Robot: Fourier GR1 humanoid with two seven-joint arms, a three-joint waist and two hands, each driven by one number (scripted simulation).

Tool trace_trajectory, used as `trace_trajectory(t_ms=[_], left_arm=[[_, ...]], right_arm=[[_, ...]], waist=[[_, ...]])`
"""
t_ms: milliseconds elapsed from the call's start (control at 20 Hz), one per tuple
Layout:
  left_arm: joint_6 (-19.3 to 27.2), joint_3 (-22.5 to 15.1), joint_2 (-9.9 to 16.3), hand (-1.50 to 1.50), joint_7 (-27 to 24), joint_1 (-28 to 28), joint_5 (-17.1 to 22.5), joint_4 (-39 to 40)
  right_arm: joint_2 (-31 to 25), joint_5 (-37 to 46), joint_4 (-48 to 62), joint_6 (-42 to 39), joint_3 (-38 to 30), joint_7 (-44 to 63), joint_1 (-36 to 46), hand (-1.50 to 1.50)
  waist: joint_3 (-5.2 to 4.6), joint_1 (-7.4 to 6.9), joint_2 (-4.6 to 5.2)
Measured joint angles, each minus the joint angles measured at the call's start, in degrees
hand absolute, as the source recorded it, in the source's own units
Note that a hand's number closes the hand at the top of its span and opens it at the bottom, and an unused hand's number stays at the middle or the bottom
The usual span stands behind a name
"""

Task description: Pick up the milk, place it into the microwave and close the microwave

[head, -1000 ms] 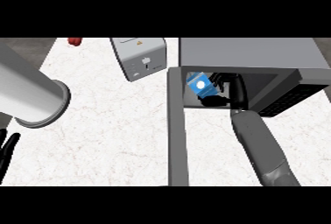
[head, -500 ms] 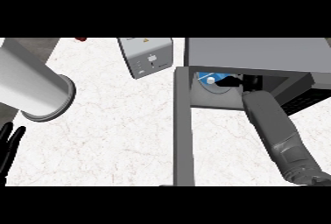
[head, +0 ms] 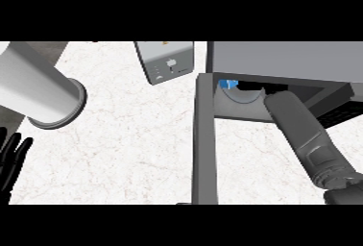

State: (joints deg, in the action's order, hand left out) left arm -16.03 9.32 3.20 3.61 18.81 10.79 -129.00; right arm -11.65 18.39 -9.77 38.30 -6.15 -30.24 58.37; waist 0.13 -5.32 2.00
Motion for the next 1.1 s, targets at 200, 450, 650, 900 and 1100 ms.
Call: trace_trajectory(t_ms=[200, 450, 650, 900, 1100], left_arm=[[-0.27, -0.53, -0.04, -1.5, -0.33, -0.19, -0.82, 0.15], [-0.14, -0.95, -0.22, -1.5, -0.6, -0.71, -1.94, 0.4], [-0.23, -1.76, -0.64, -1.5, -0.74, -0.32, -2.64, -0.18], [-0.41, -2.75, -1.07, -1.5, -0.8, 0.5, -3.71, -0.92], [-0.47, -2.99, -1.36, -1.5, -1.06, 1.21, -4.3, -1.44]], right_arm=[[0.83, 1.65, 2.63, -1.66, 1.26, 1.09, 2.26, -1.5], [1.78, 1.87, 3.85, -2.35, 1.03, 1.01, 3.23, -1.5], [1.96, 1.37, 4.03, -0.98, 0.08, 1.01, 3.74, -1.5], [1.63, 0.23, 3.66, 0.61, -1.55, 0.72, 3.89, -1.5], [1.12, -0.61, 3.21, 1.18, -2.75, -0.36, 3.54, -1.5]], waist=[[0.01, -0.09, 0.05], [0.02, 0.23, 0.12], [0.03, 0.23, 0.2], [0.03, 0.59, -0.01], [0.06, 0.65, -0.01]])
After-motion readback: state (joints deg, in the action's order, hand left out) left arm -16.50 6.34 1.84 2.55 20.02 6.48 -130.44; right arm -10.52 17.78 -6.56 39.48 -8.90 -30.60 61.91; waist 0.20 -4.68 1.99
